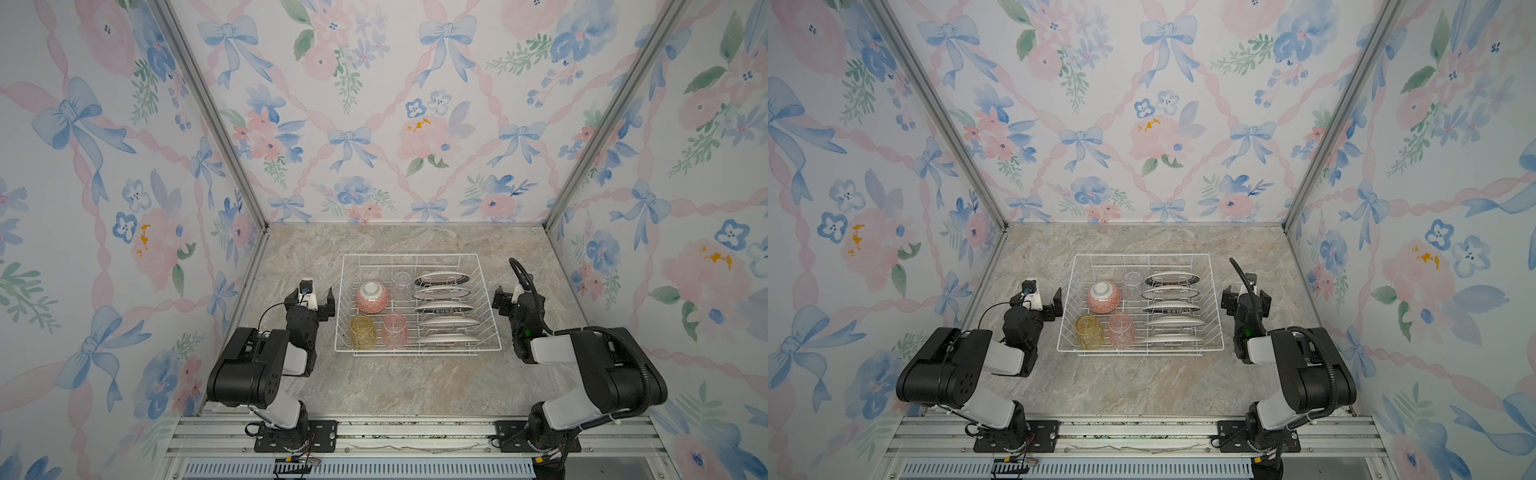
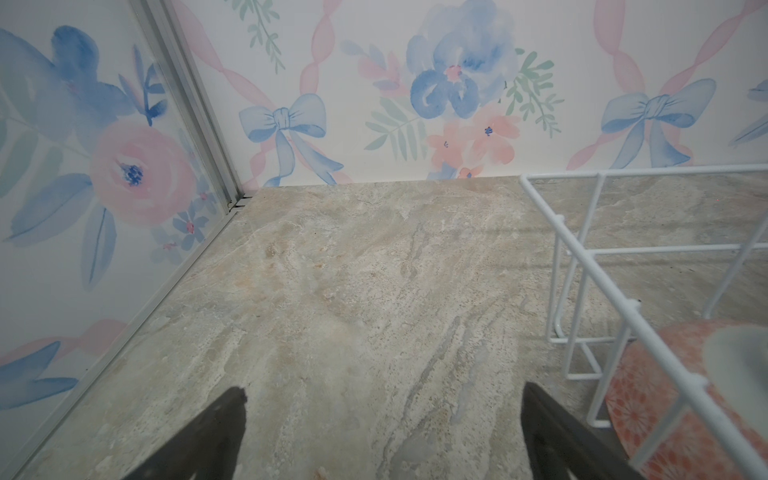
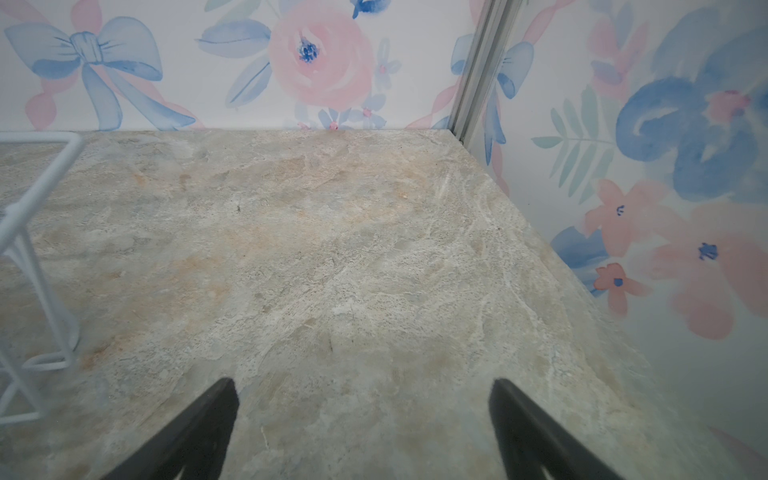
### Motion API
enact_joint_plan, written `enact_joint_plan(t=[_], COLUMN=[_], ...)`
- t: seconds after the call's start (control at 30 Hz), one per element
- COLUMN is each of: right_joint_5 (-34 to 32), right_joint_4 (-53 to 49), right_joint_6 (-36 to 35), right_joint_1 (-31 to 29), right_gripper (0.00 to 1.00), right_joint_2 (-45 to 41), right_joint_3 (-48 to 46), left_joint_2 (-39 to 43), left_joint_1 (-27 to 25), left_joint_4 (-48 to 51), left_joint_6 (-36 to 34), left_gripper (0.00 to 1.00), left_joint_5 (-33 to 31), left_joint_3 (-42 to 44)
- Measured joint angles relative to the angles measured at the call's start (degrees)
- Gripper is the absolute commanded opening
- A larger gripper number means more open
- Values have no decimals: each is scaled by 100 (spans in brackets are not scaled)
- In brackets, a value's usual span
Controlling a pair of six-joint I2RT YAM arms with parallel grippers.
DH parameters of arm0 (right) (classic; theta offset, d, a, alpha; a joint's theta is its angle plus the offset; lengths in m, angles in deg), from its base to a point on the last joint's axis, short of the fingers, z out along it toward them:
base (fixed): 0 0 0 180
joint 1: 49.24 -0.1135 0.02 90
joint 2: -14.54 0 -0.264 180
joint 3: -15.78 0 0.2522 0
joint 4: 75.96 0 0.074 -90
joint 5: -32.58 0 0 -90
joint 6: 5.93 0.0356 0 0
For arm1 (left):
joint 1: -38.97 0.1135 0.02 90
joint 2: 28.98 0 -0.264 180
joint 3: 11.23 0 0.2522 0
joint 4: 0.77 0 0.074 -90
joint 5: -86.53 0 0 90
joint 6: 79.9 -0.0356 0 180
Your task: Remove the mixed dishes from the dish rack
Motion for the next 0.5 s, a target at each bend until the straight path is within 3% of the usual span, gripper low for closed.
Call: enact_joint_plan(t=[0.5], right_joint_5=[2], right_joint_4=[0], right_joint_6=[-2], right_joint_1=[0], right_gripper=[97], right_joint_2=[0], right_joint_3=[0], left_joint_2=[0], left_joint_1=[0], left_joint_4=[0], left_joint_6=[0], left_gripper=[93], left_joint_5=[20], left_joint_3=[0])
